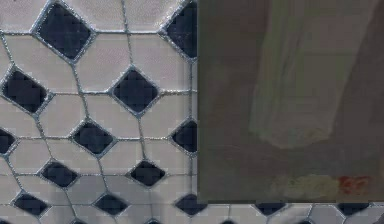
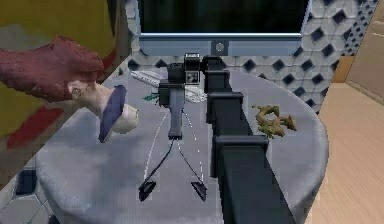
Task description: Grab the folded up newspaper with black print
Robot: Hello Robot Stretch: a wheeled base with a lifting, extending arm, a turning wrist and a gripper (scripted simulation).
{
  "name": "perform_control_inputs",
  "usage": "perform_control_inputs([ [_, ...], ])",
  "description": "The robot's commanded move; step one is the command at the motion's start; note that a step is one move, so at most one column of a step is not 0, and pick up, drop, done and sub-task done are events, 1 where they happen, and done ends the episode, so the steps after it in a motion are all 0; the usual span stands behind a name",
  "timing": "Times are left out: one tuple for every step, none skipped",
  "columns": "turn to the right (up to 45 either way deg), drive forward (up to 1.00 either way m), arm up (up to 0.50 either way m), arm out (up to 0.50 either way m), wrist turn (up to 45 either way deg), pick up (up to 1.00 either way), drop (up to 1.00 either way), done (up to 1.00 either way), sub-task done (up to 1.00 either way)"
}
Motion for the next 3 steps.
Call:
perform_control_inputs([
  [0.0, 0.0, 0.0, 0.0, 45.0, 0.0, 0.0, 0.0, 0.0],
  [0.0, 0.0, 0.0, 0.0, 45.0, 0.0, 0.0, 0.0, 0.0],
  [0.0, 0.0, 0.0, 0.0, 45.0, 0.0, 0.0, 0.0, 0.0],
])
